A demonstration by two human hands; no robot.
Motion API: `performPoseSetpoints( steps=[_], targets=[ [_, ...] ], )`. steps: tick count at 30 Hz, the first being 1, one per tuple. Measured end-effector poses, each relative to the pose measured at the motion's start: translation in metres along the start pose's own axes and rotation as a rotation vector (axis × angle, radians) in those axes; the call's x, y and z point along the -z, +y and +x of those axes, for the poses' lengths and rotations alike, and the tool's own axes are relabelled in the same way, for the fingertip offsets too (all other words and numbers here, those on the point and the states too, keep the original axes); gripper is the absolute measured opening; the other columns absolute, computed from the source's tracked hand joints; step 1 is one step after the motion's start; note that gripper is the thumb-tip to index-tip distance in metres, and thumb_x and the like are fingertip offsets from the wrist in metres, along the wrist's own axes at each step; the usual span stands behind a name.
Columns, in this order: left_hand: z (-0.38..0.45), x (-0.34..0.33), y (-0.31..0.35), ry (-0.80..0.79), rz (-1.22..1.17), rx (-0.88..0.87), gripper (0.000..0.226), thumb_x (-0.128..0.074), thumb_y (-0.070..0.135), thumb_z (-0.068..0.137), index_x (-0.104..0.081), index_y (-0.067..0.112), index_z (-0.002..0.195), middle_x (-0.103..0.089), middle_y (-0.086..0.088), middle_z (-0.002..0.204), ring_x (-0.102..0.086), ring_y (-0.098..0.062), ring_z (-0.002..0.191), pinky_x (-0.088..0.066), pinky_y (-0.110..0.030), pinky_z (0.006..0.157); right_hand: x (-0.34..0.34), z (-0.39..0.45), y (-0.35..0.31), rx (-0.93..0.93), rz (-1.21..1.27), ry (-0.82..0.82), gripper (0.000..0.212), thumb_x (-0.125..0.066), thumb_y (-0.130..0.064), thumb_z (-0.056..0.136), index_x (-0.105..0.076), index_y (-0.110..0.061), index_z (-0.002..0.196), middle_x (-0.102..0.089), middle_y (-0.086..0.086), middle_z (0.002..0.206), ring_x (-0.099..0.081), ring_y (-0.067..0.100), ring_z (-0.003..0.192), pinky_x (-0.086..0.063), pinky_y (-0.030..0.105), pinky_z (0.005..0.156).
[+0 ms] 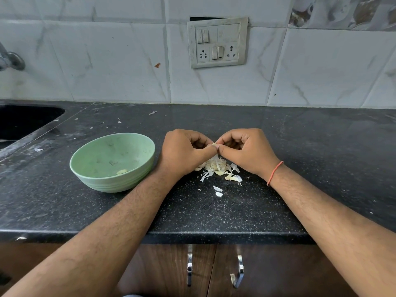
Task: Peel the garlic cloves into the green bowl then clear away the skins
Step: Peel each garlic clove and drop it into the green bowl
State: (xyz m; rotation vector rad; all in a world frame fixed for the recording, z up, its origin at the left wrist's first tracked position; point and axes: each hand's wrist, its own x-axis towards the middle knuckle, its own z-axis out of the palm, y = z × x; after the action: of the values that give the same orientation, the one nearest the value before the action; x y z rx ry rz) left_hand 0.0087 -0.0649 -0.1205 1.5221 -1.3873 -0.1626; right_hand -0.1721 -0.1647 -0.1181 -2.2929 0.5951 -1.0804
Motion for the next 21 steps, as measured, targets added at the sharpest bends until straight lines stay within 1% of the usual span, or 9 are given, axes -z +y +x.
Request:
performPoseSetpoints(
  steps=[5, 7, 9, 10, 12, 14, 16, 18, 21],
  targets=[
    [-0.0006, 0.0006, -0.0002, -0.027, 0.030, -0.009, 0.010, -0.082, 0.037, 0.079, -0.083, 0.027, 0.079, -0.072, 0.021, 0.063, -0.070, 0.001, 0.059, -0.059, -0.025, 0.063, -0.0012, -0.0004, -0.0002, -0.014, -0.011, -0.005, 0.005, -0.085, -0.017, 0.087, -0.083, -0.021, 0.087, -0.077, -0.004, 0.075, -0.074, 0.021, 0.069, -0.064, 0.042, 0.066],
    [-0.0002, 0.0010, -0.0001, -0.012, 0.033, -0.022, 0.013, -0.080, 0.040, 0.077, -0.083, 0.028, 0.079, -0.072, 0.022, 0.064, -0.070, 0.003, 0.060, -0.058, -0.023, 0.062, -0.0018, 0.0002, -0.0005, -0.010, -0.006, -0.001, 0.005, -0.085, -0.017, 0.087, -0.083, -0.021, 0.087, -0.077, -0.005, 0.074, -0.073, 0.020, 0.069, -0.063, 0.038, 0.065],
    [0.0010, 0.0000, -0.0002, 0.024, 0.023, -0.032, 0.006, -0.083, 0.035, 0.081, -0.084, 0.029, 0.081, -0.074, 0.021, 0.067, -0.071, 0.001, 0.062, -0.055, -0.018, 0.060, -0.0012, 0.0018, 0.0002, -0.019, 0.015, 0.026, 0.003, -0.086, -0.020, 0.088, -0.084, -0.021, 0.087, -0.078, -0.005, 0.075, -0.074, 0.020, 0.070, -0.063, 0.037, 0.067],
    [0.0018, -0.0005, -0.0002, 0.040, 0.006, -0.025, 0.002, -0.083, 0.031, 0.083, -0.084, 0.029, 0.083, -0.074, 0.020, 0.068, -0.072, 0.000, 0.062, -0.054, -0.017, 0.059, -0.0005, 0.0030, 0.0011, -0.028, 0.029, 0.047, 0.004, -0.087, -0.024, 0.088, -0.084, -0.021, 0.087, -0.078, -0.004, 0.076, -0.074, 0.021, 0.071, -0.063, 0.039, 0.068],
    [0.0028, -0.0020, -0.0007, 0.055, -0.024, -0.007, 0.007, -0.080, 0.023, 0.086, -0.085, 0.029, 0.086, -0.075, 0.019, 0.069, -0.072, 0.000, 0.063, -0.053, -0.016, 0.059, 0.0007, 0.0050, 0.0034, -0.048, 0.056, 0.087, 0.011, -0.087, -0.034, 0.087, -0.084, -0.024, 0.088, -0.079, -0.003, 0.079, -0.074, 0.027, 0.074, -0.063, 0.047, 0.072],
    [0.0030, -0.0030, -0.0011, 0.049, -0.018, -0.018, 0.009, -0.080, 0.024, 0.085, -0.085, 0.030, 0.089, -0.075, 0.020, 0.069, -0.072, 0.000, 0.066, -0.055, -0.018, 0.063, 0.0005, 0.0058, 0.0053, -0.067, 0.084, 0.096, 0.015, -0.085, -0.040, 0.086, -0.084, -0.025, 0.090, -0.080, -0.002, 0.082, -0.076, 0.032, 0.078, -0.063, 0.055, 0.076],
    [0.0027, -0.0029, -0.0010, 0.029, -0.030, -0.035, 0.007, -0.081, 0.027, 0.086, -0.086, 0.030, 0.091, -0.075, 0.020, 0.071, -0.073, 0.000, 0.069, -0.057, -0.021, 0.067, -0.0009, 0.0060, 0.0058, -0.085, 0.120, 0.092, 0.014, -0.084, -0.036, 0.087, -0.084, -0.023, 0.092, -0.081, -0.002, 0.083, -0.078, 0.029, 0.080, -0.064, 0.057, 0.079],
    [0.0032, -0.0028, -0.0022, 0.017, -0.065, -0.047, 0.004, -0.082, 0.029, 0.089, -0.085, 0.029, 0.092, -0.077, 0.018, 0.073, -0.073, -0.001, 0.070, -0.058, -0.021, 0.067, -0.0008, 0.0066, 0.0051, -0.107, 0.169, 0.086, 0.008, -0.083, -0.024, 0.092, -0.083, -0.016, 0.095, -0.081, -0.001, 0.084, -0.078, 0.022, 0.079, -0.065, 0.053, 0.081],
    [0.0047, -0.0029, -0.0048, 0.012, -0.090, -0.050, 0.006, -0.083, 0.033, 0.092, -0.085, 0.028, 0.094, -0.077, 0.015, 0.074, -0.072, -0.003, 0.068, -0.054, -0.019, 0.062, 0.0001, 0.0068, 0.0035, -0.150, 0.243, 0.064, 0.006, -0.079, -0.017, 0.096, -0.081, -0.011, 0.099, -0.081, 0.004, 0.088, -0.078, 0.023, 0.080, -0.065, 0.044, 0.076]
  ],
)
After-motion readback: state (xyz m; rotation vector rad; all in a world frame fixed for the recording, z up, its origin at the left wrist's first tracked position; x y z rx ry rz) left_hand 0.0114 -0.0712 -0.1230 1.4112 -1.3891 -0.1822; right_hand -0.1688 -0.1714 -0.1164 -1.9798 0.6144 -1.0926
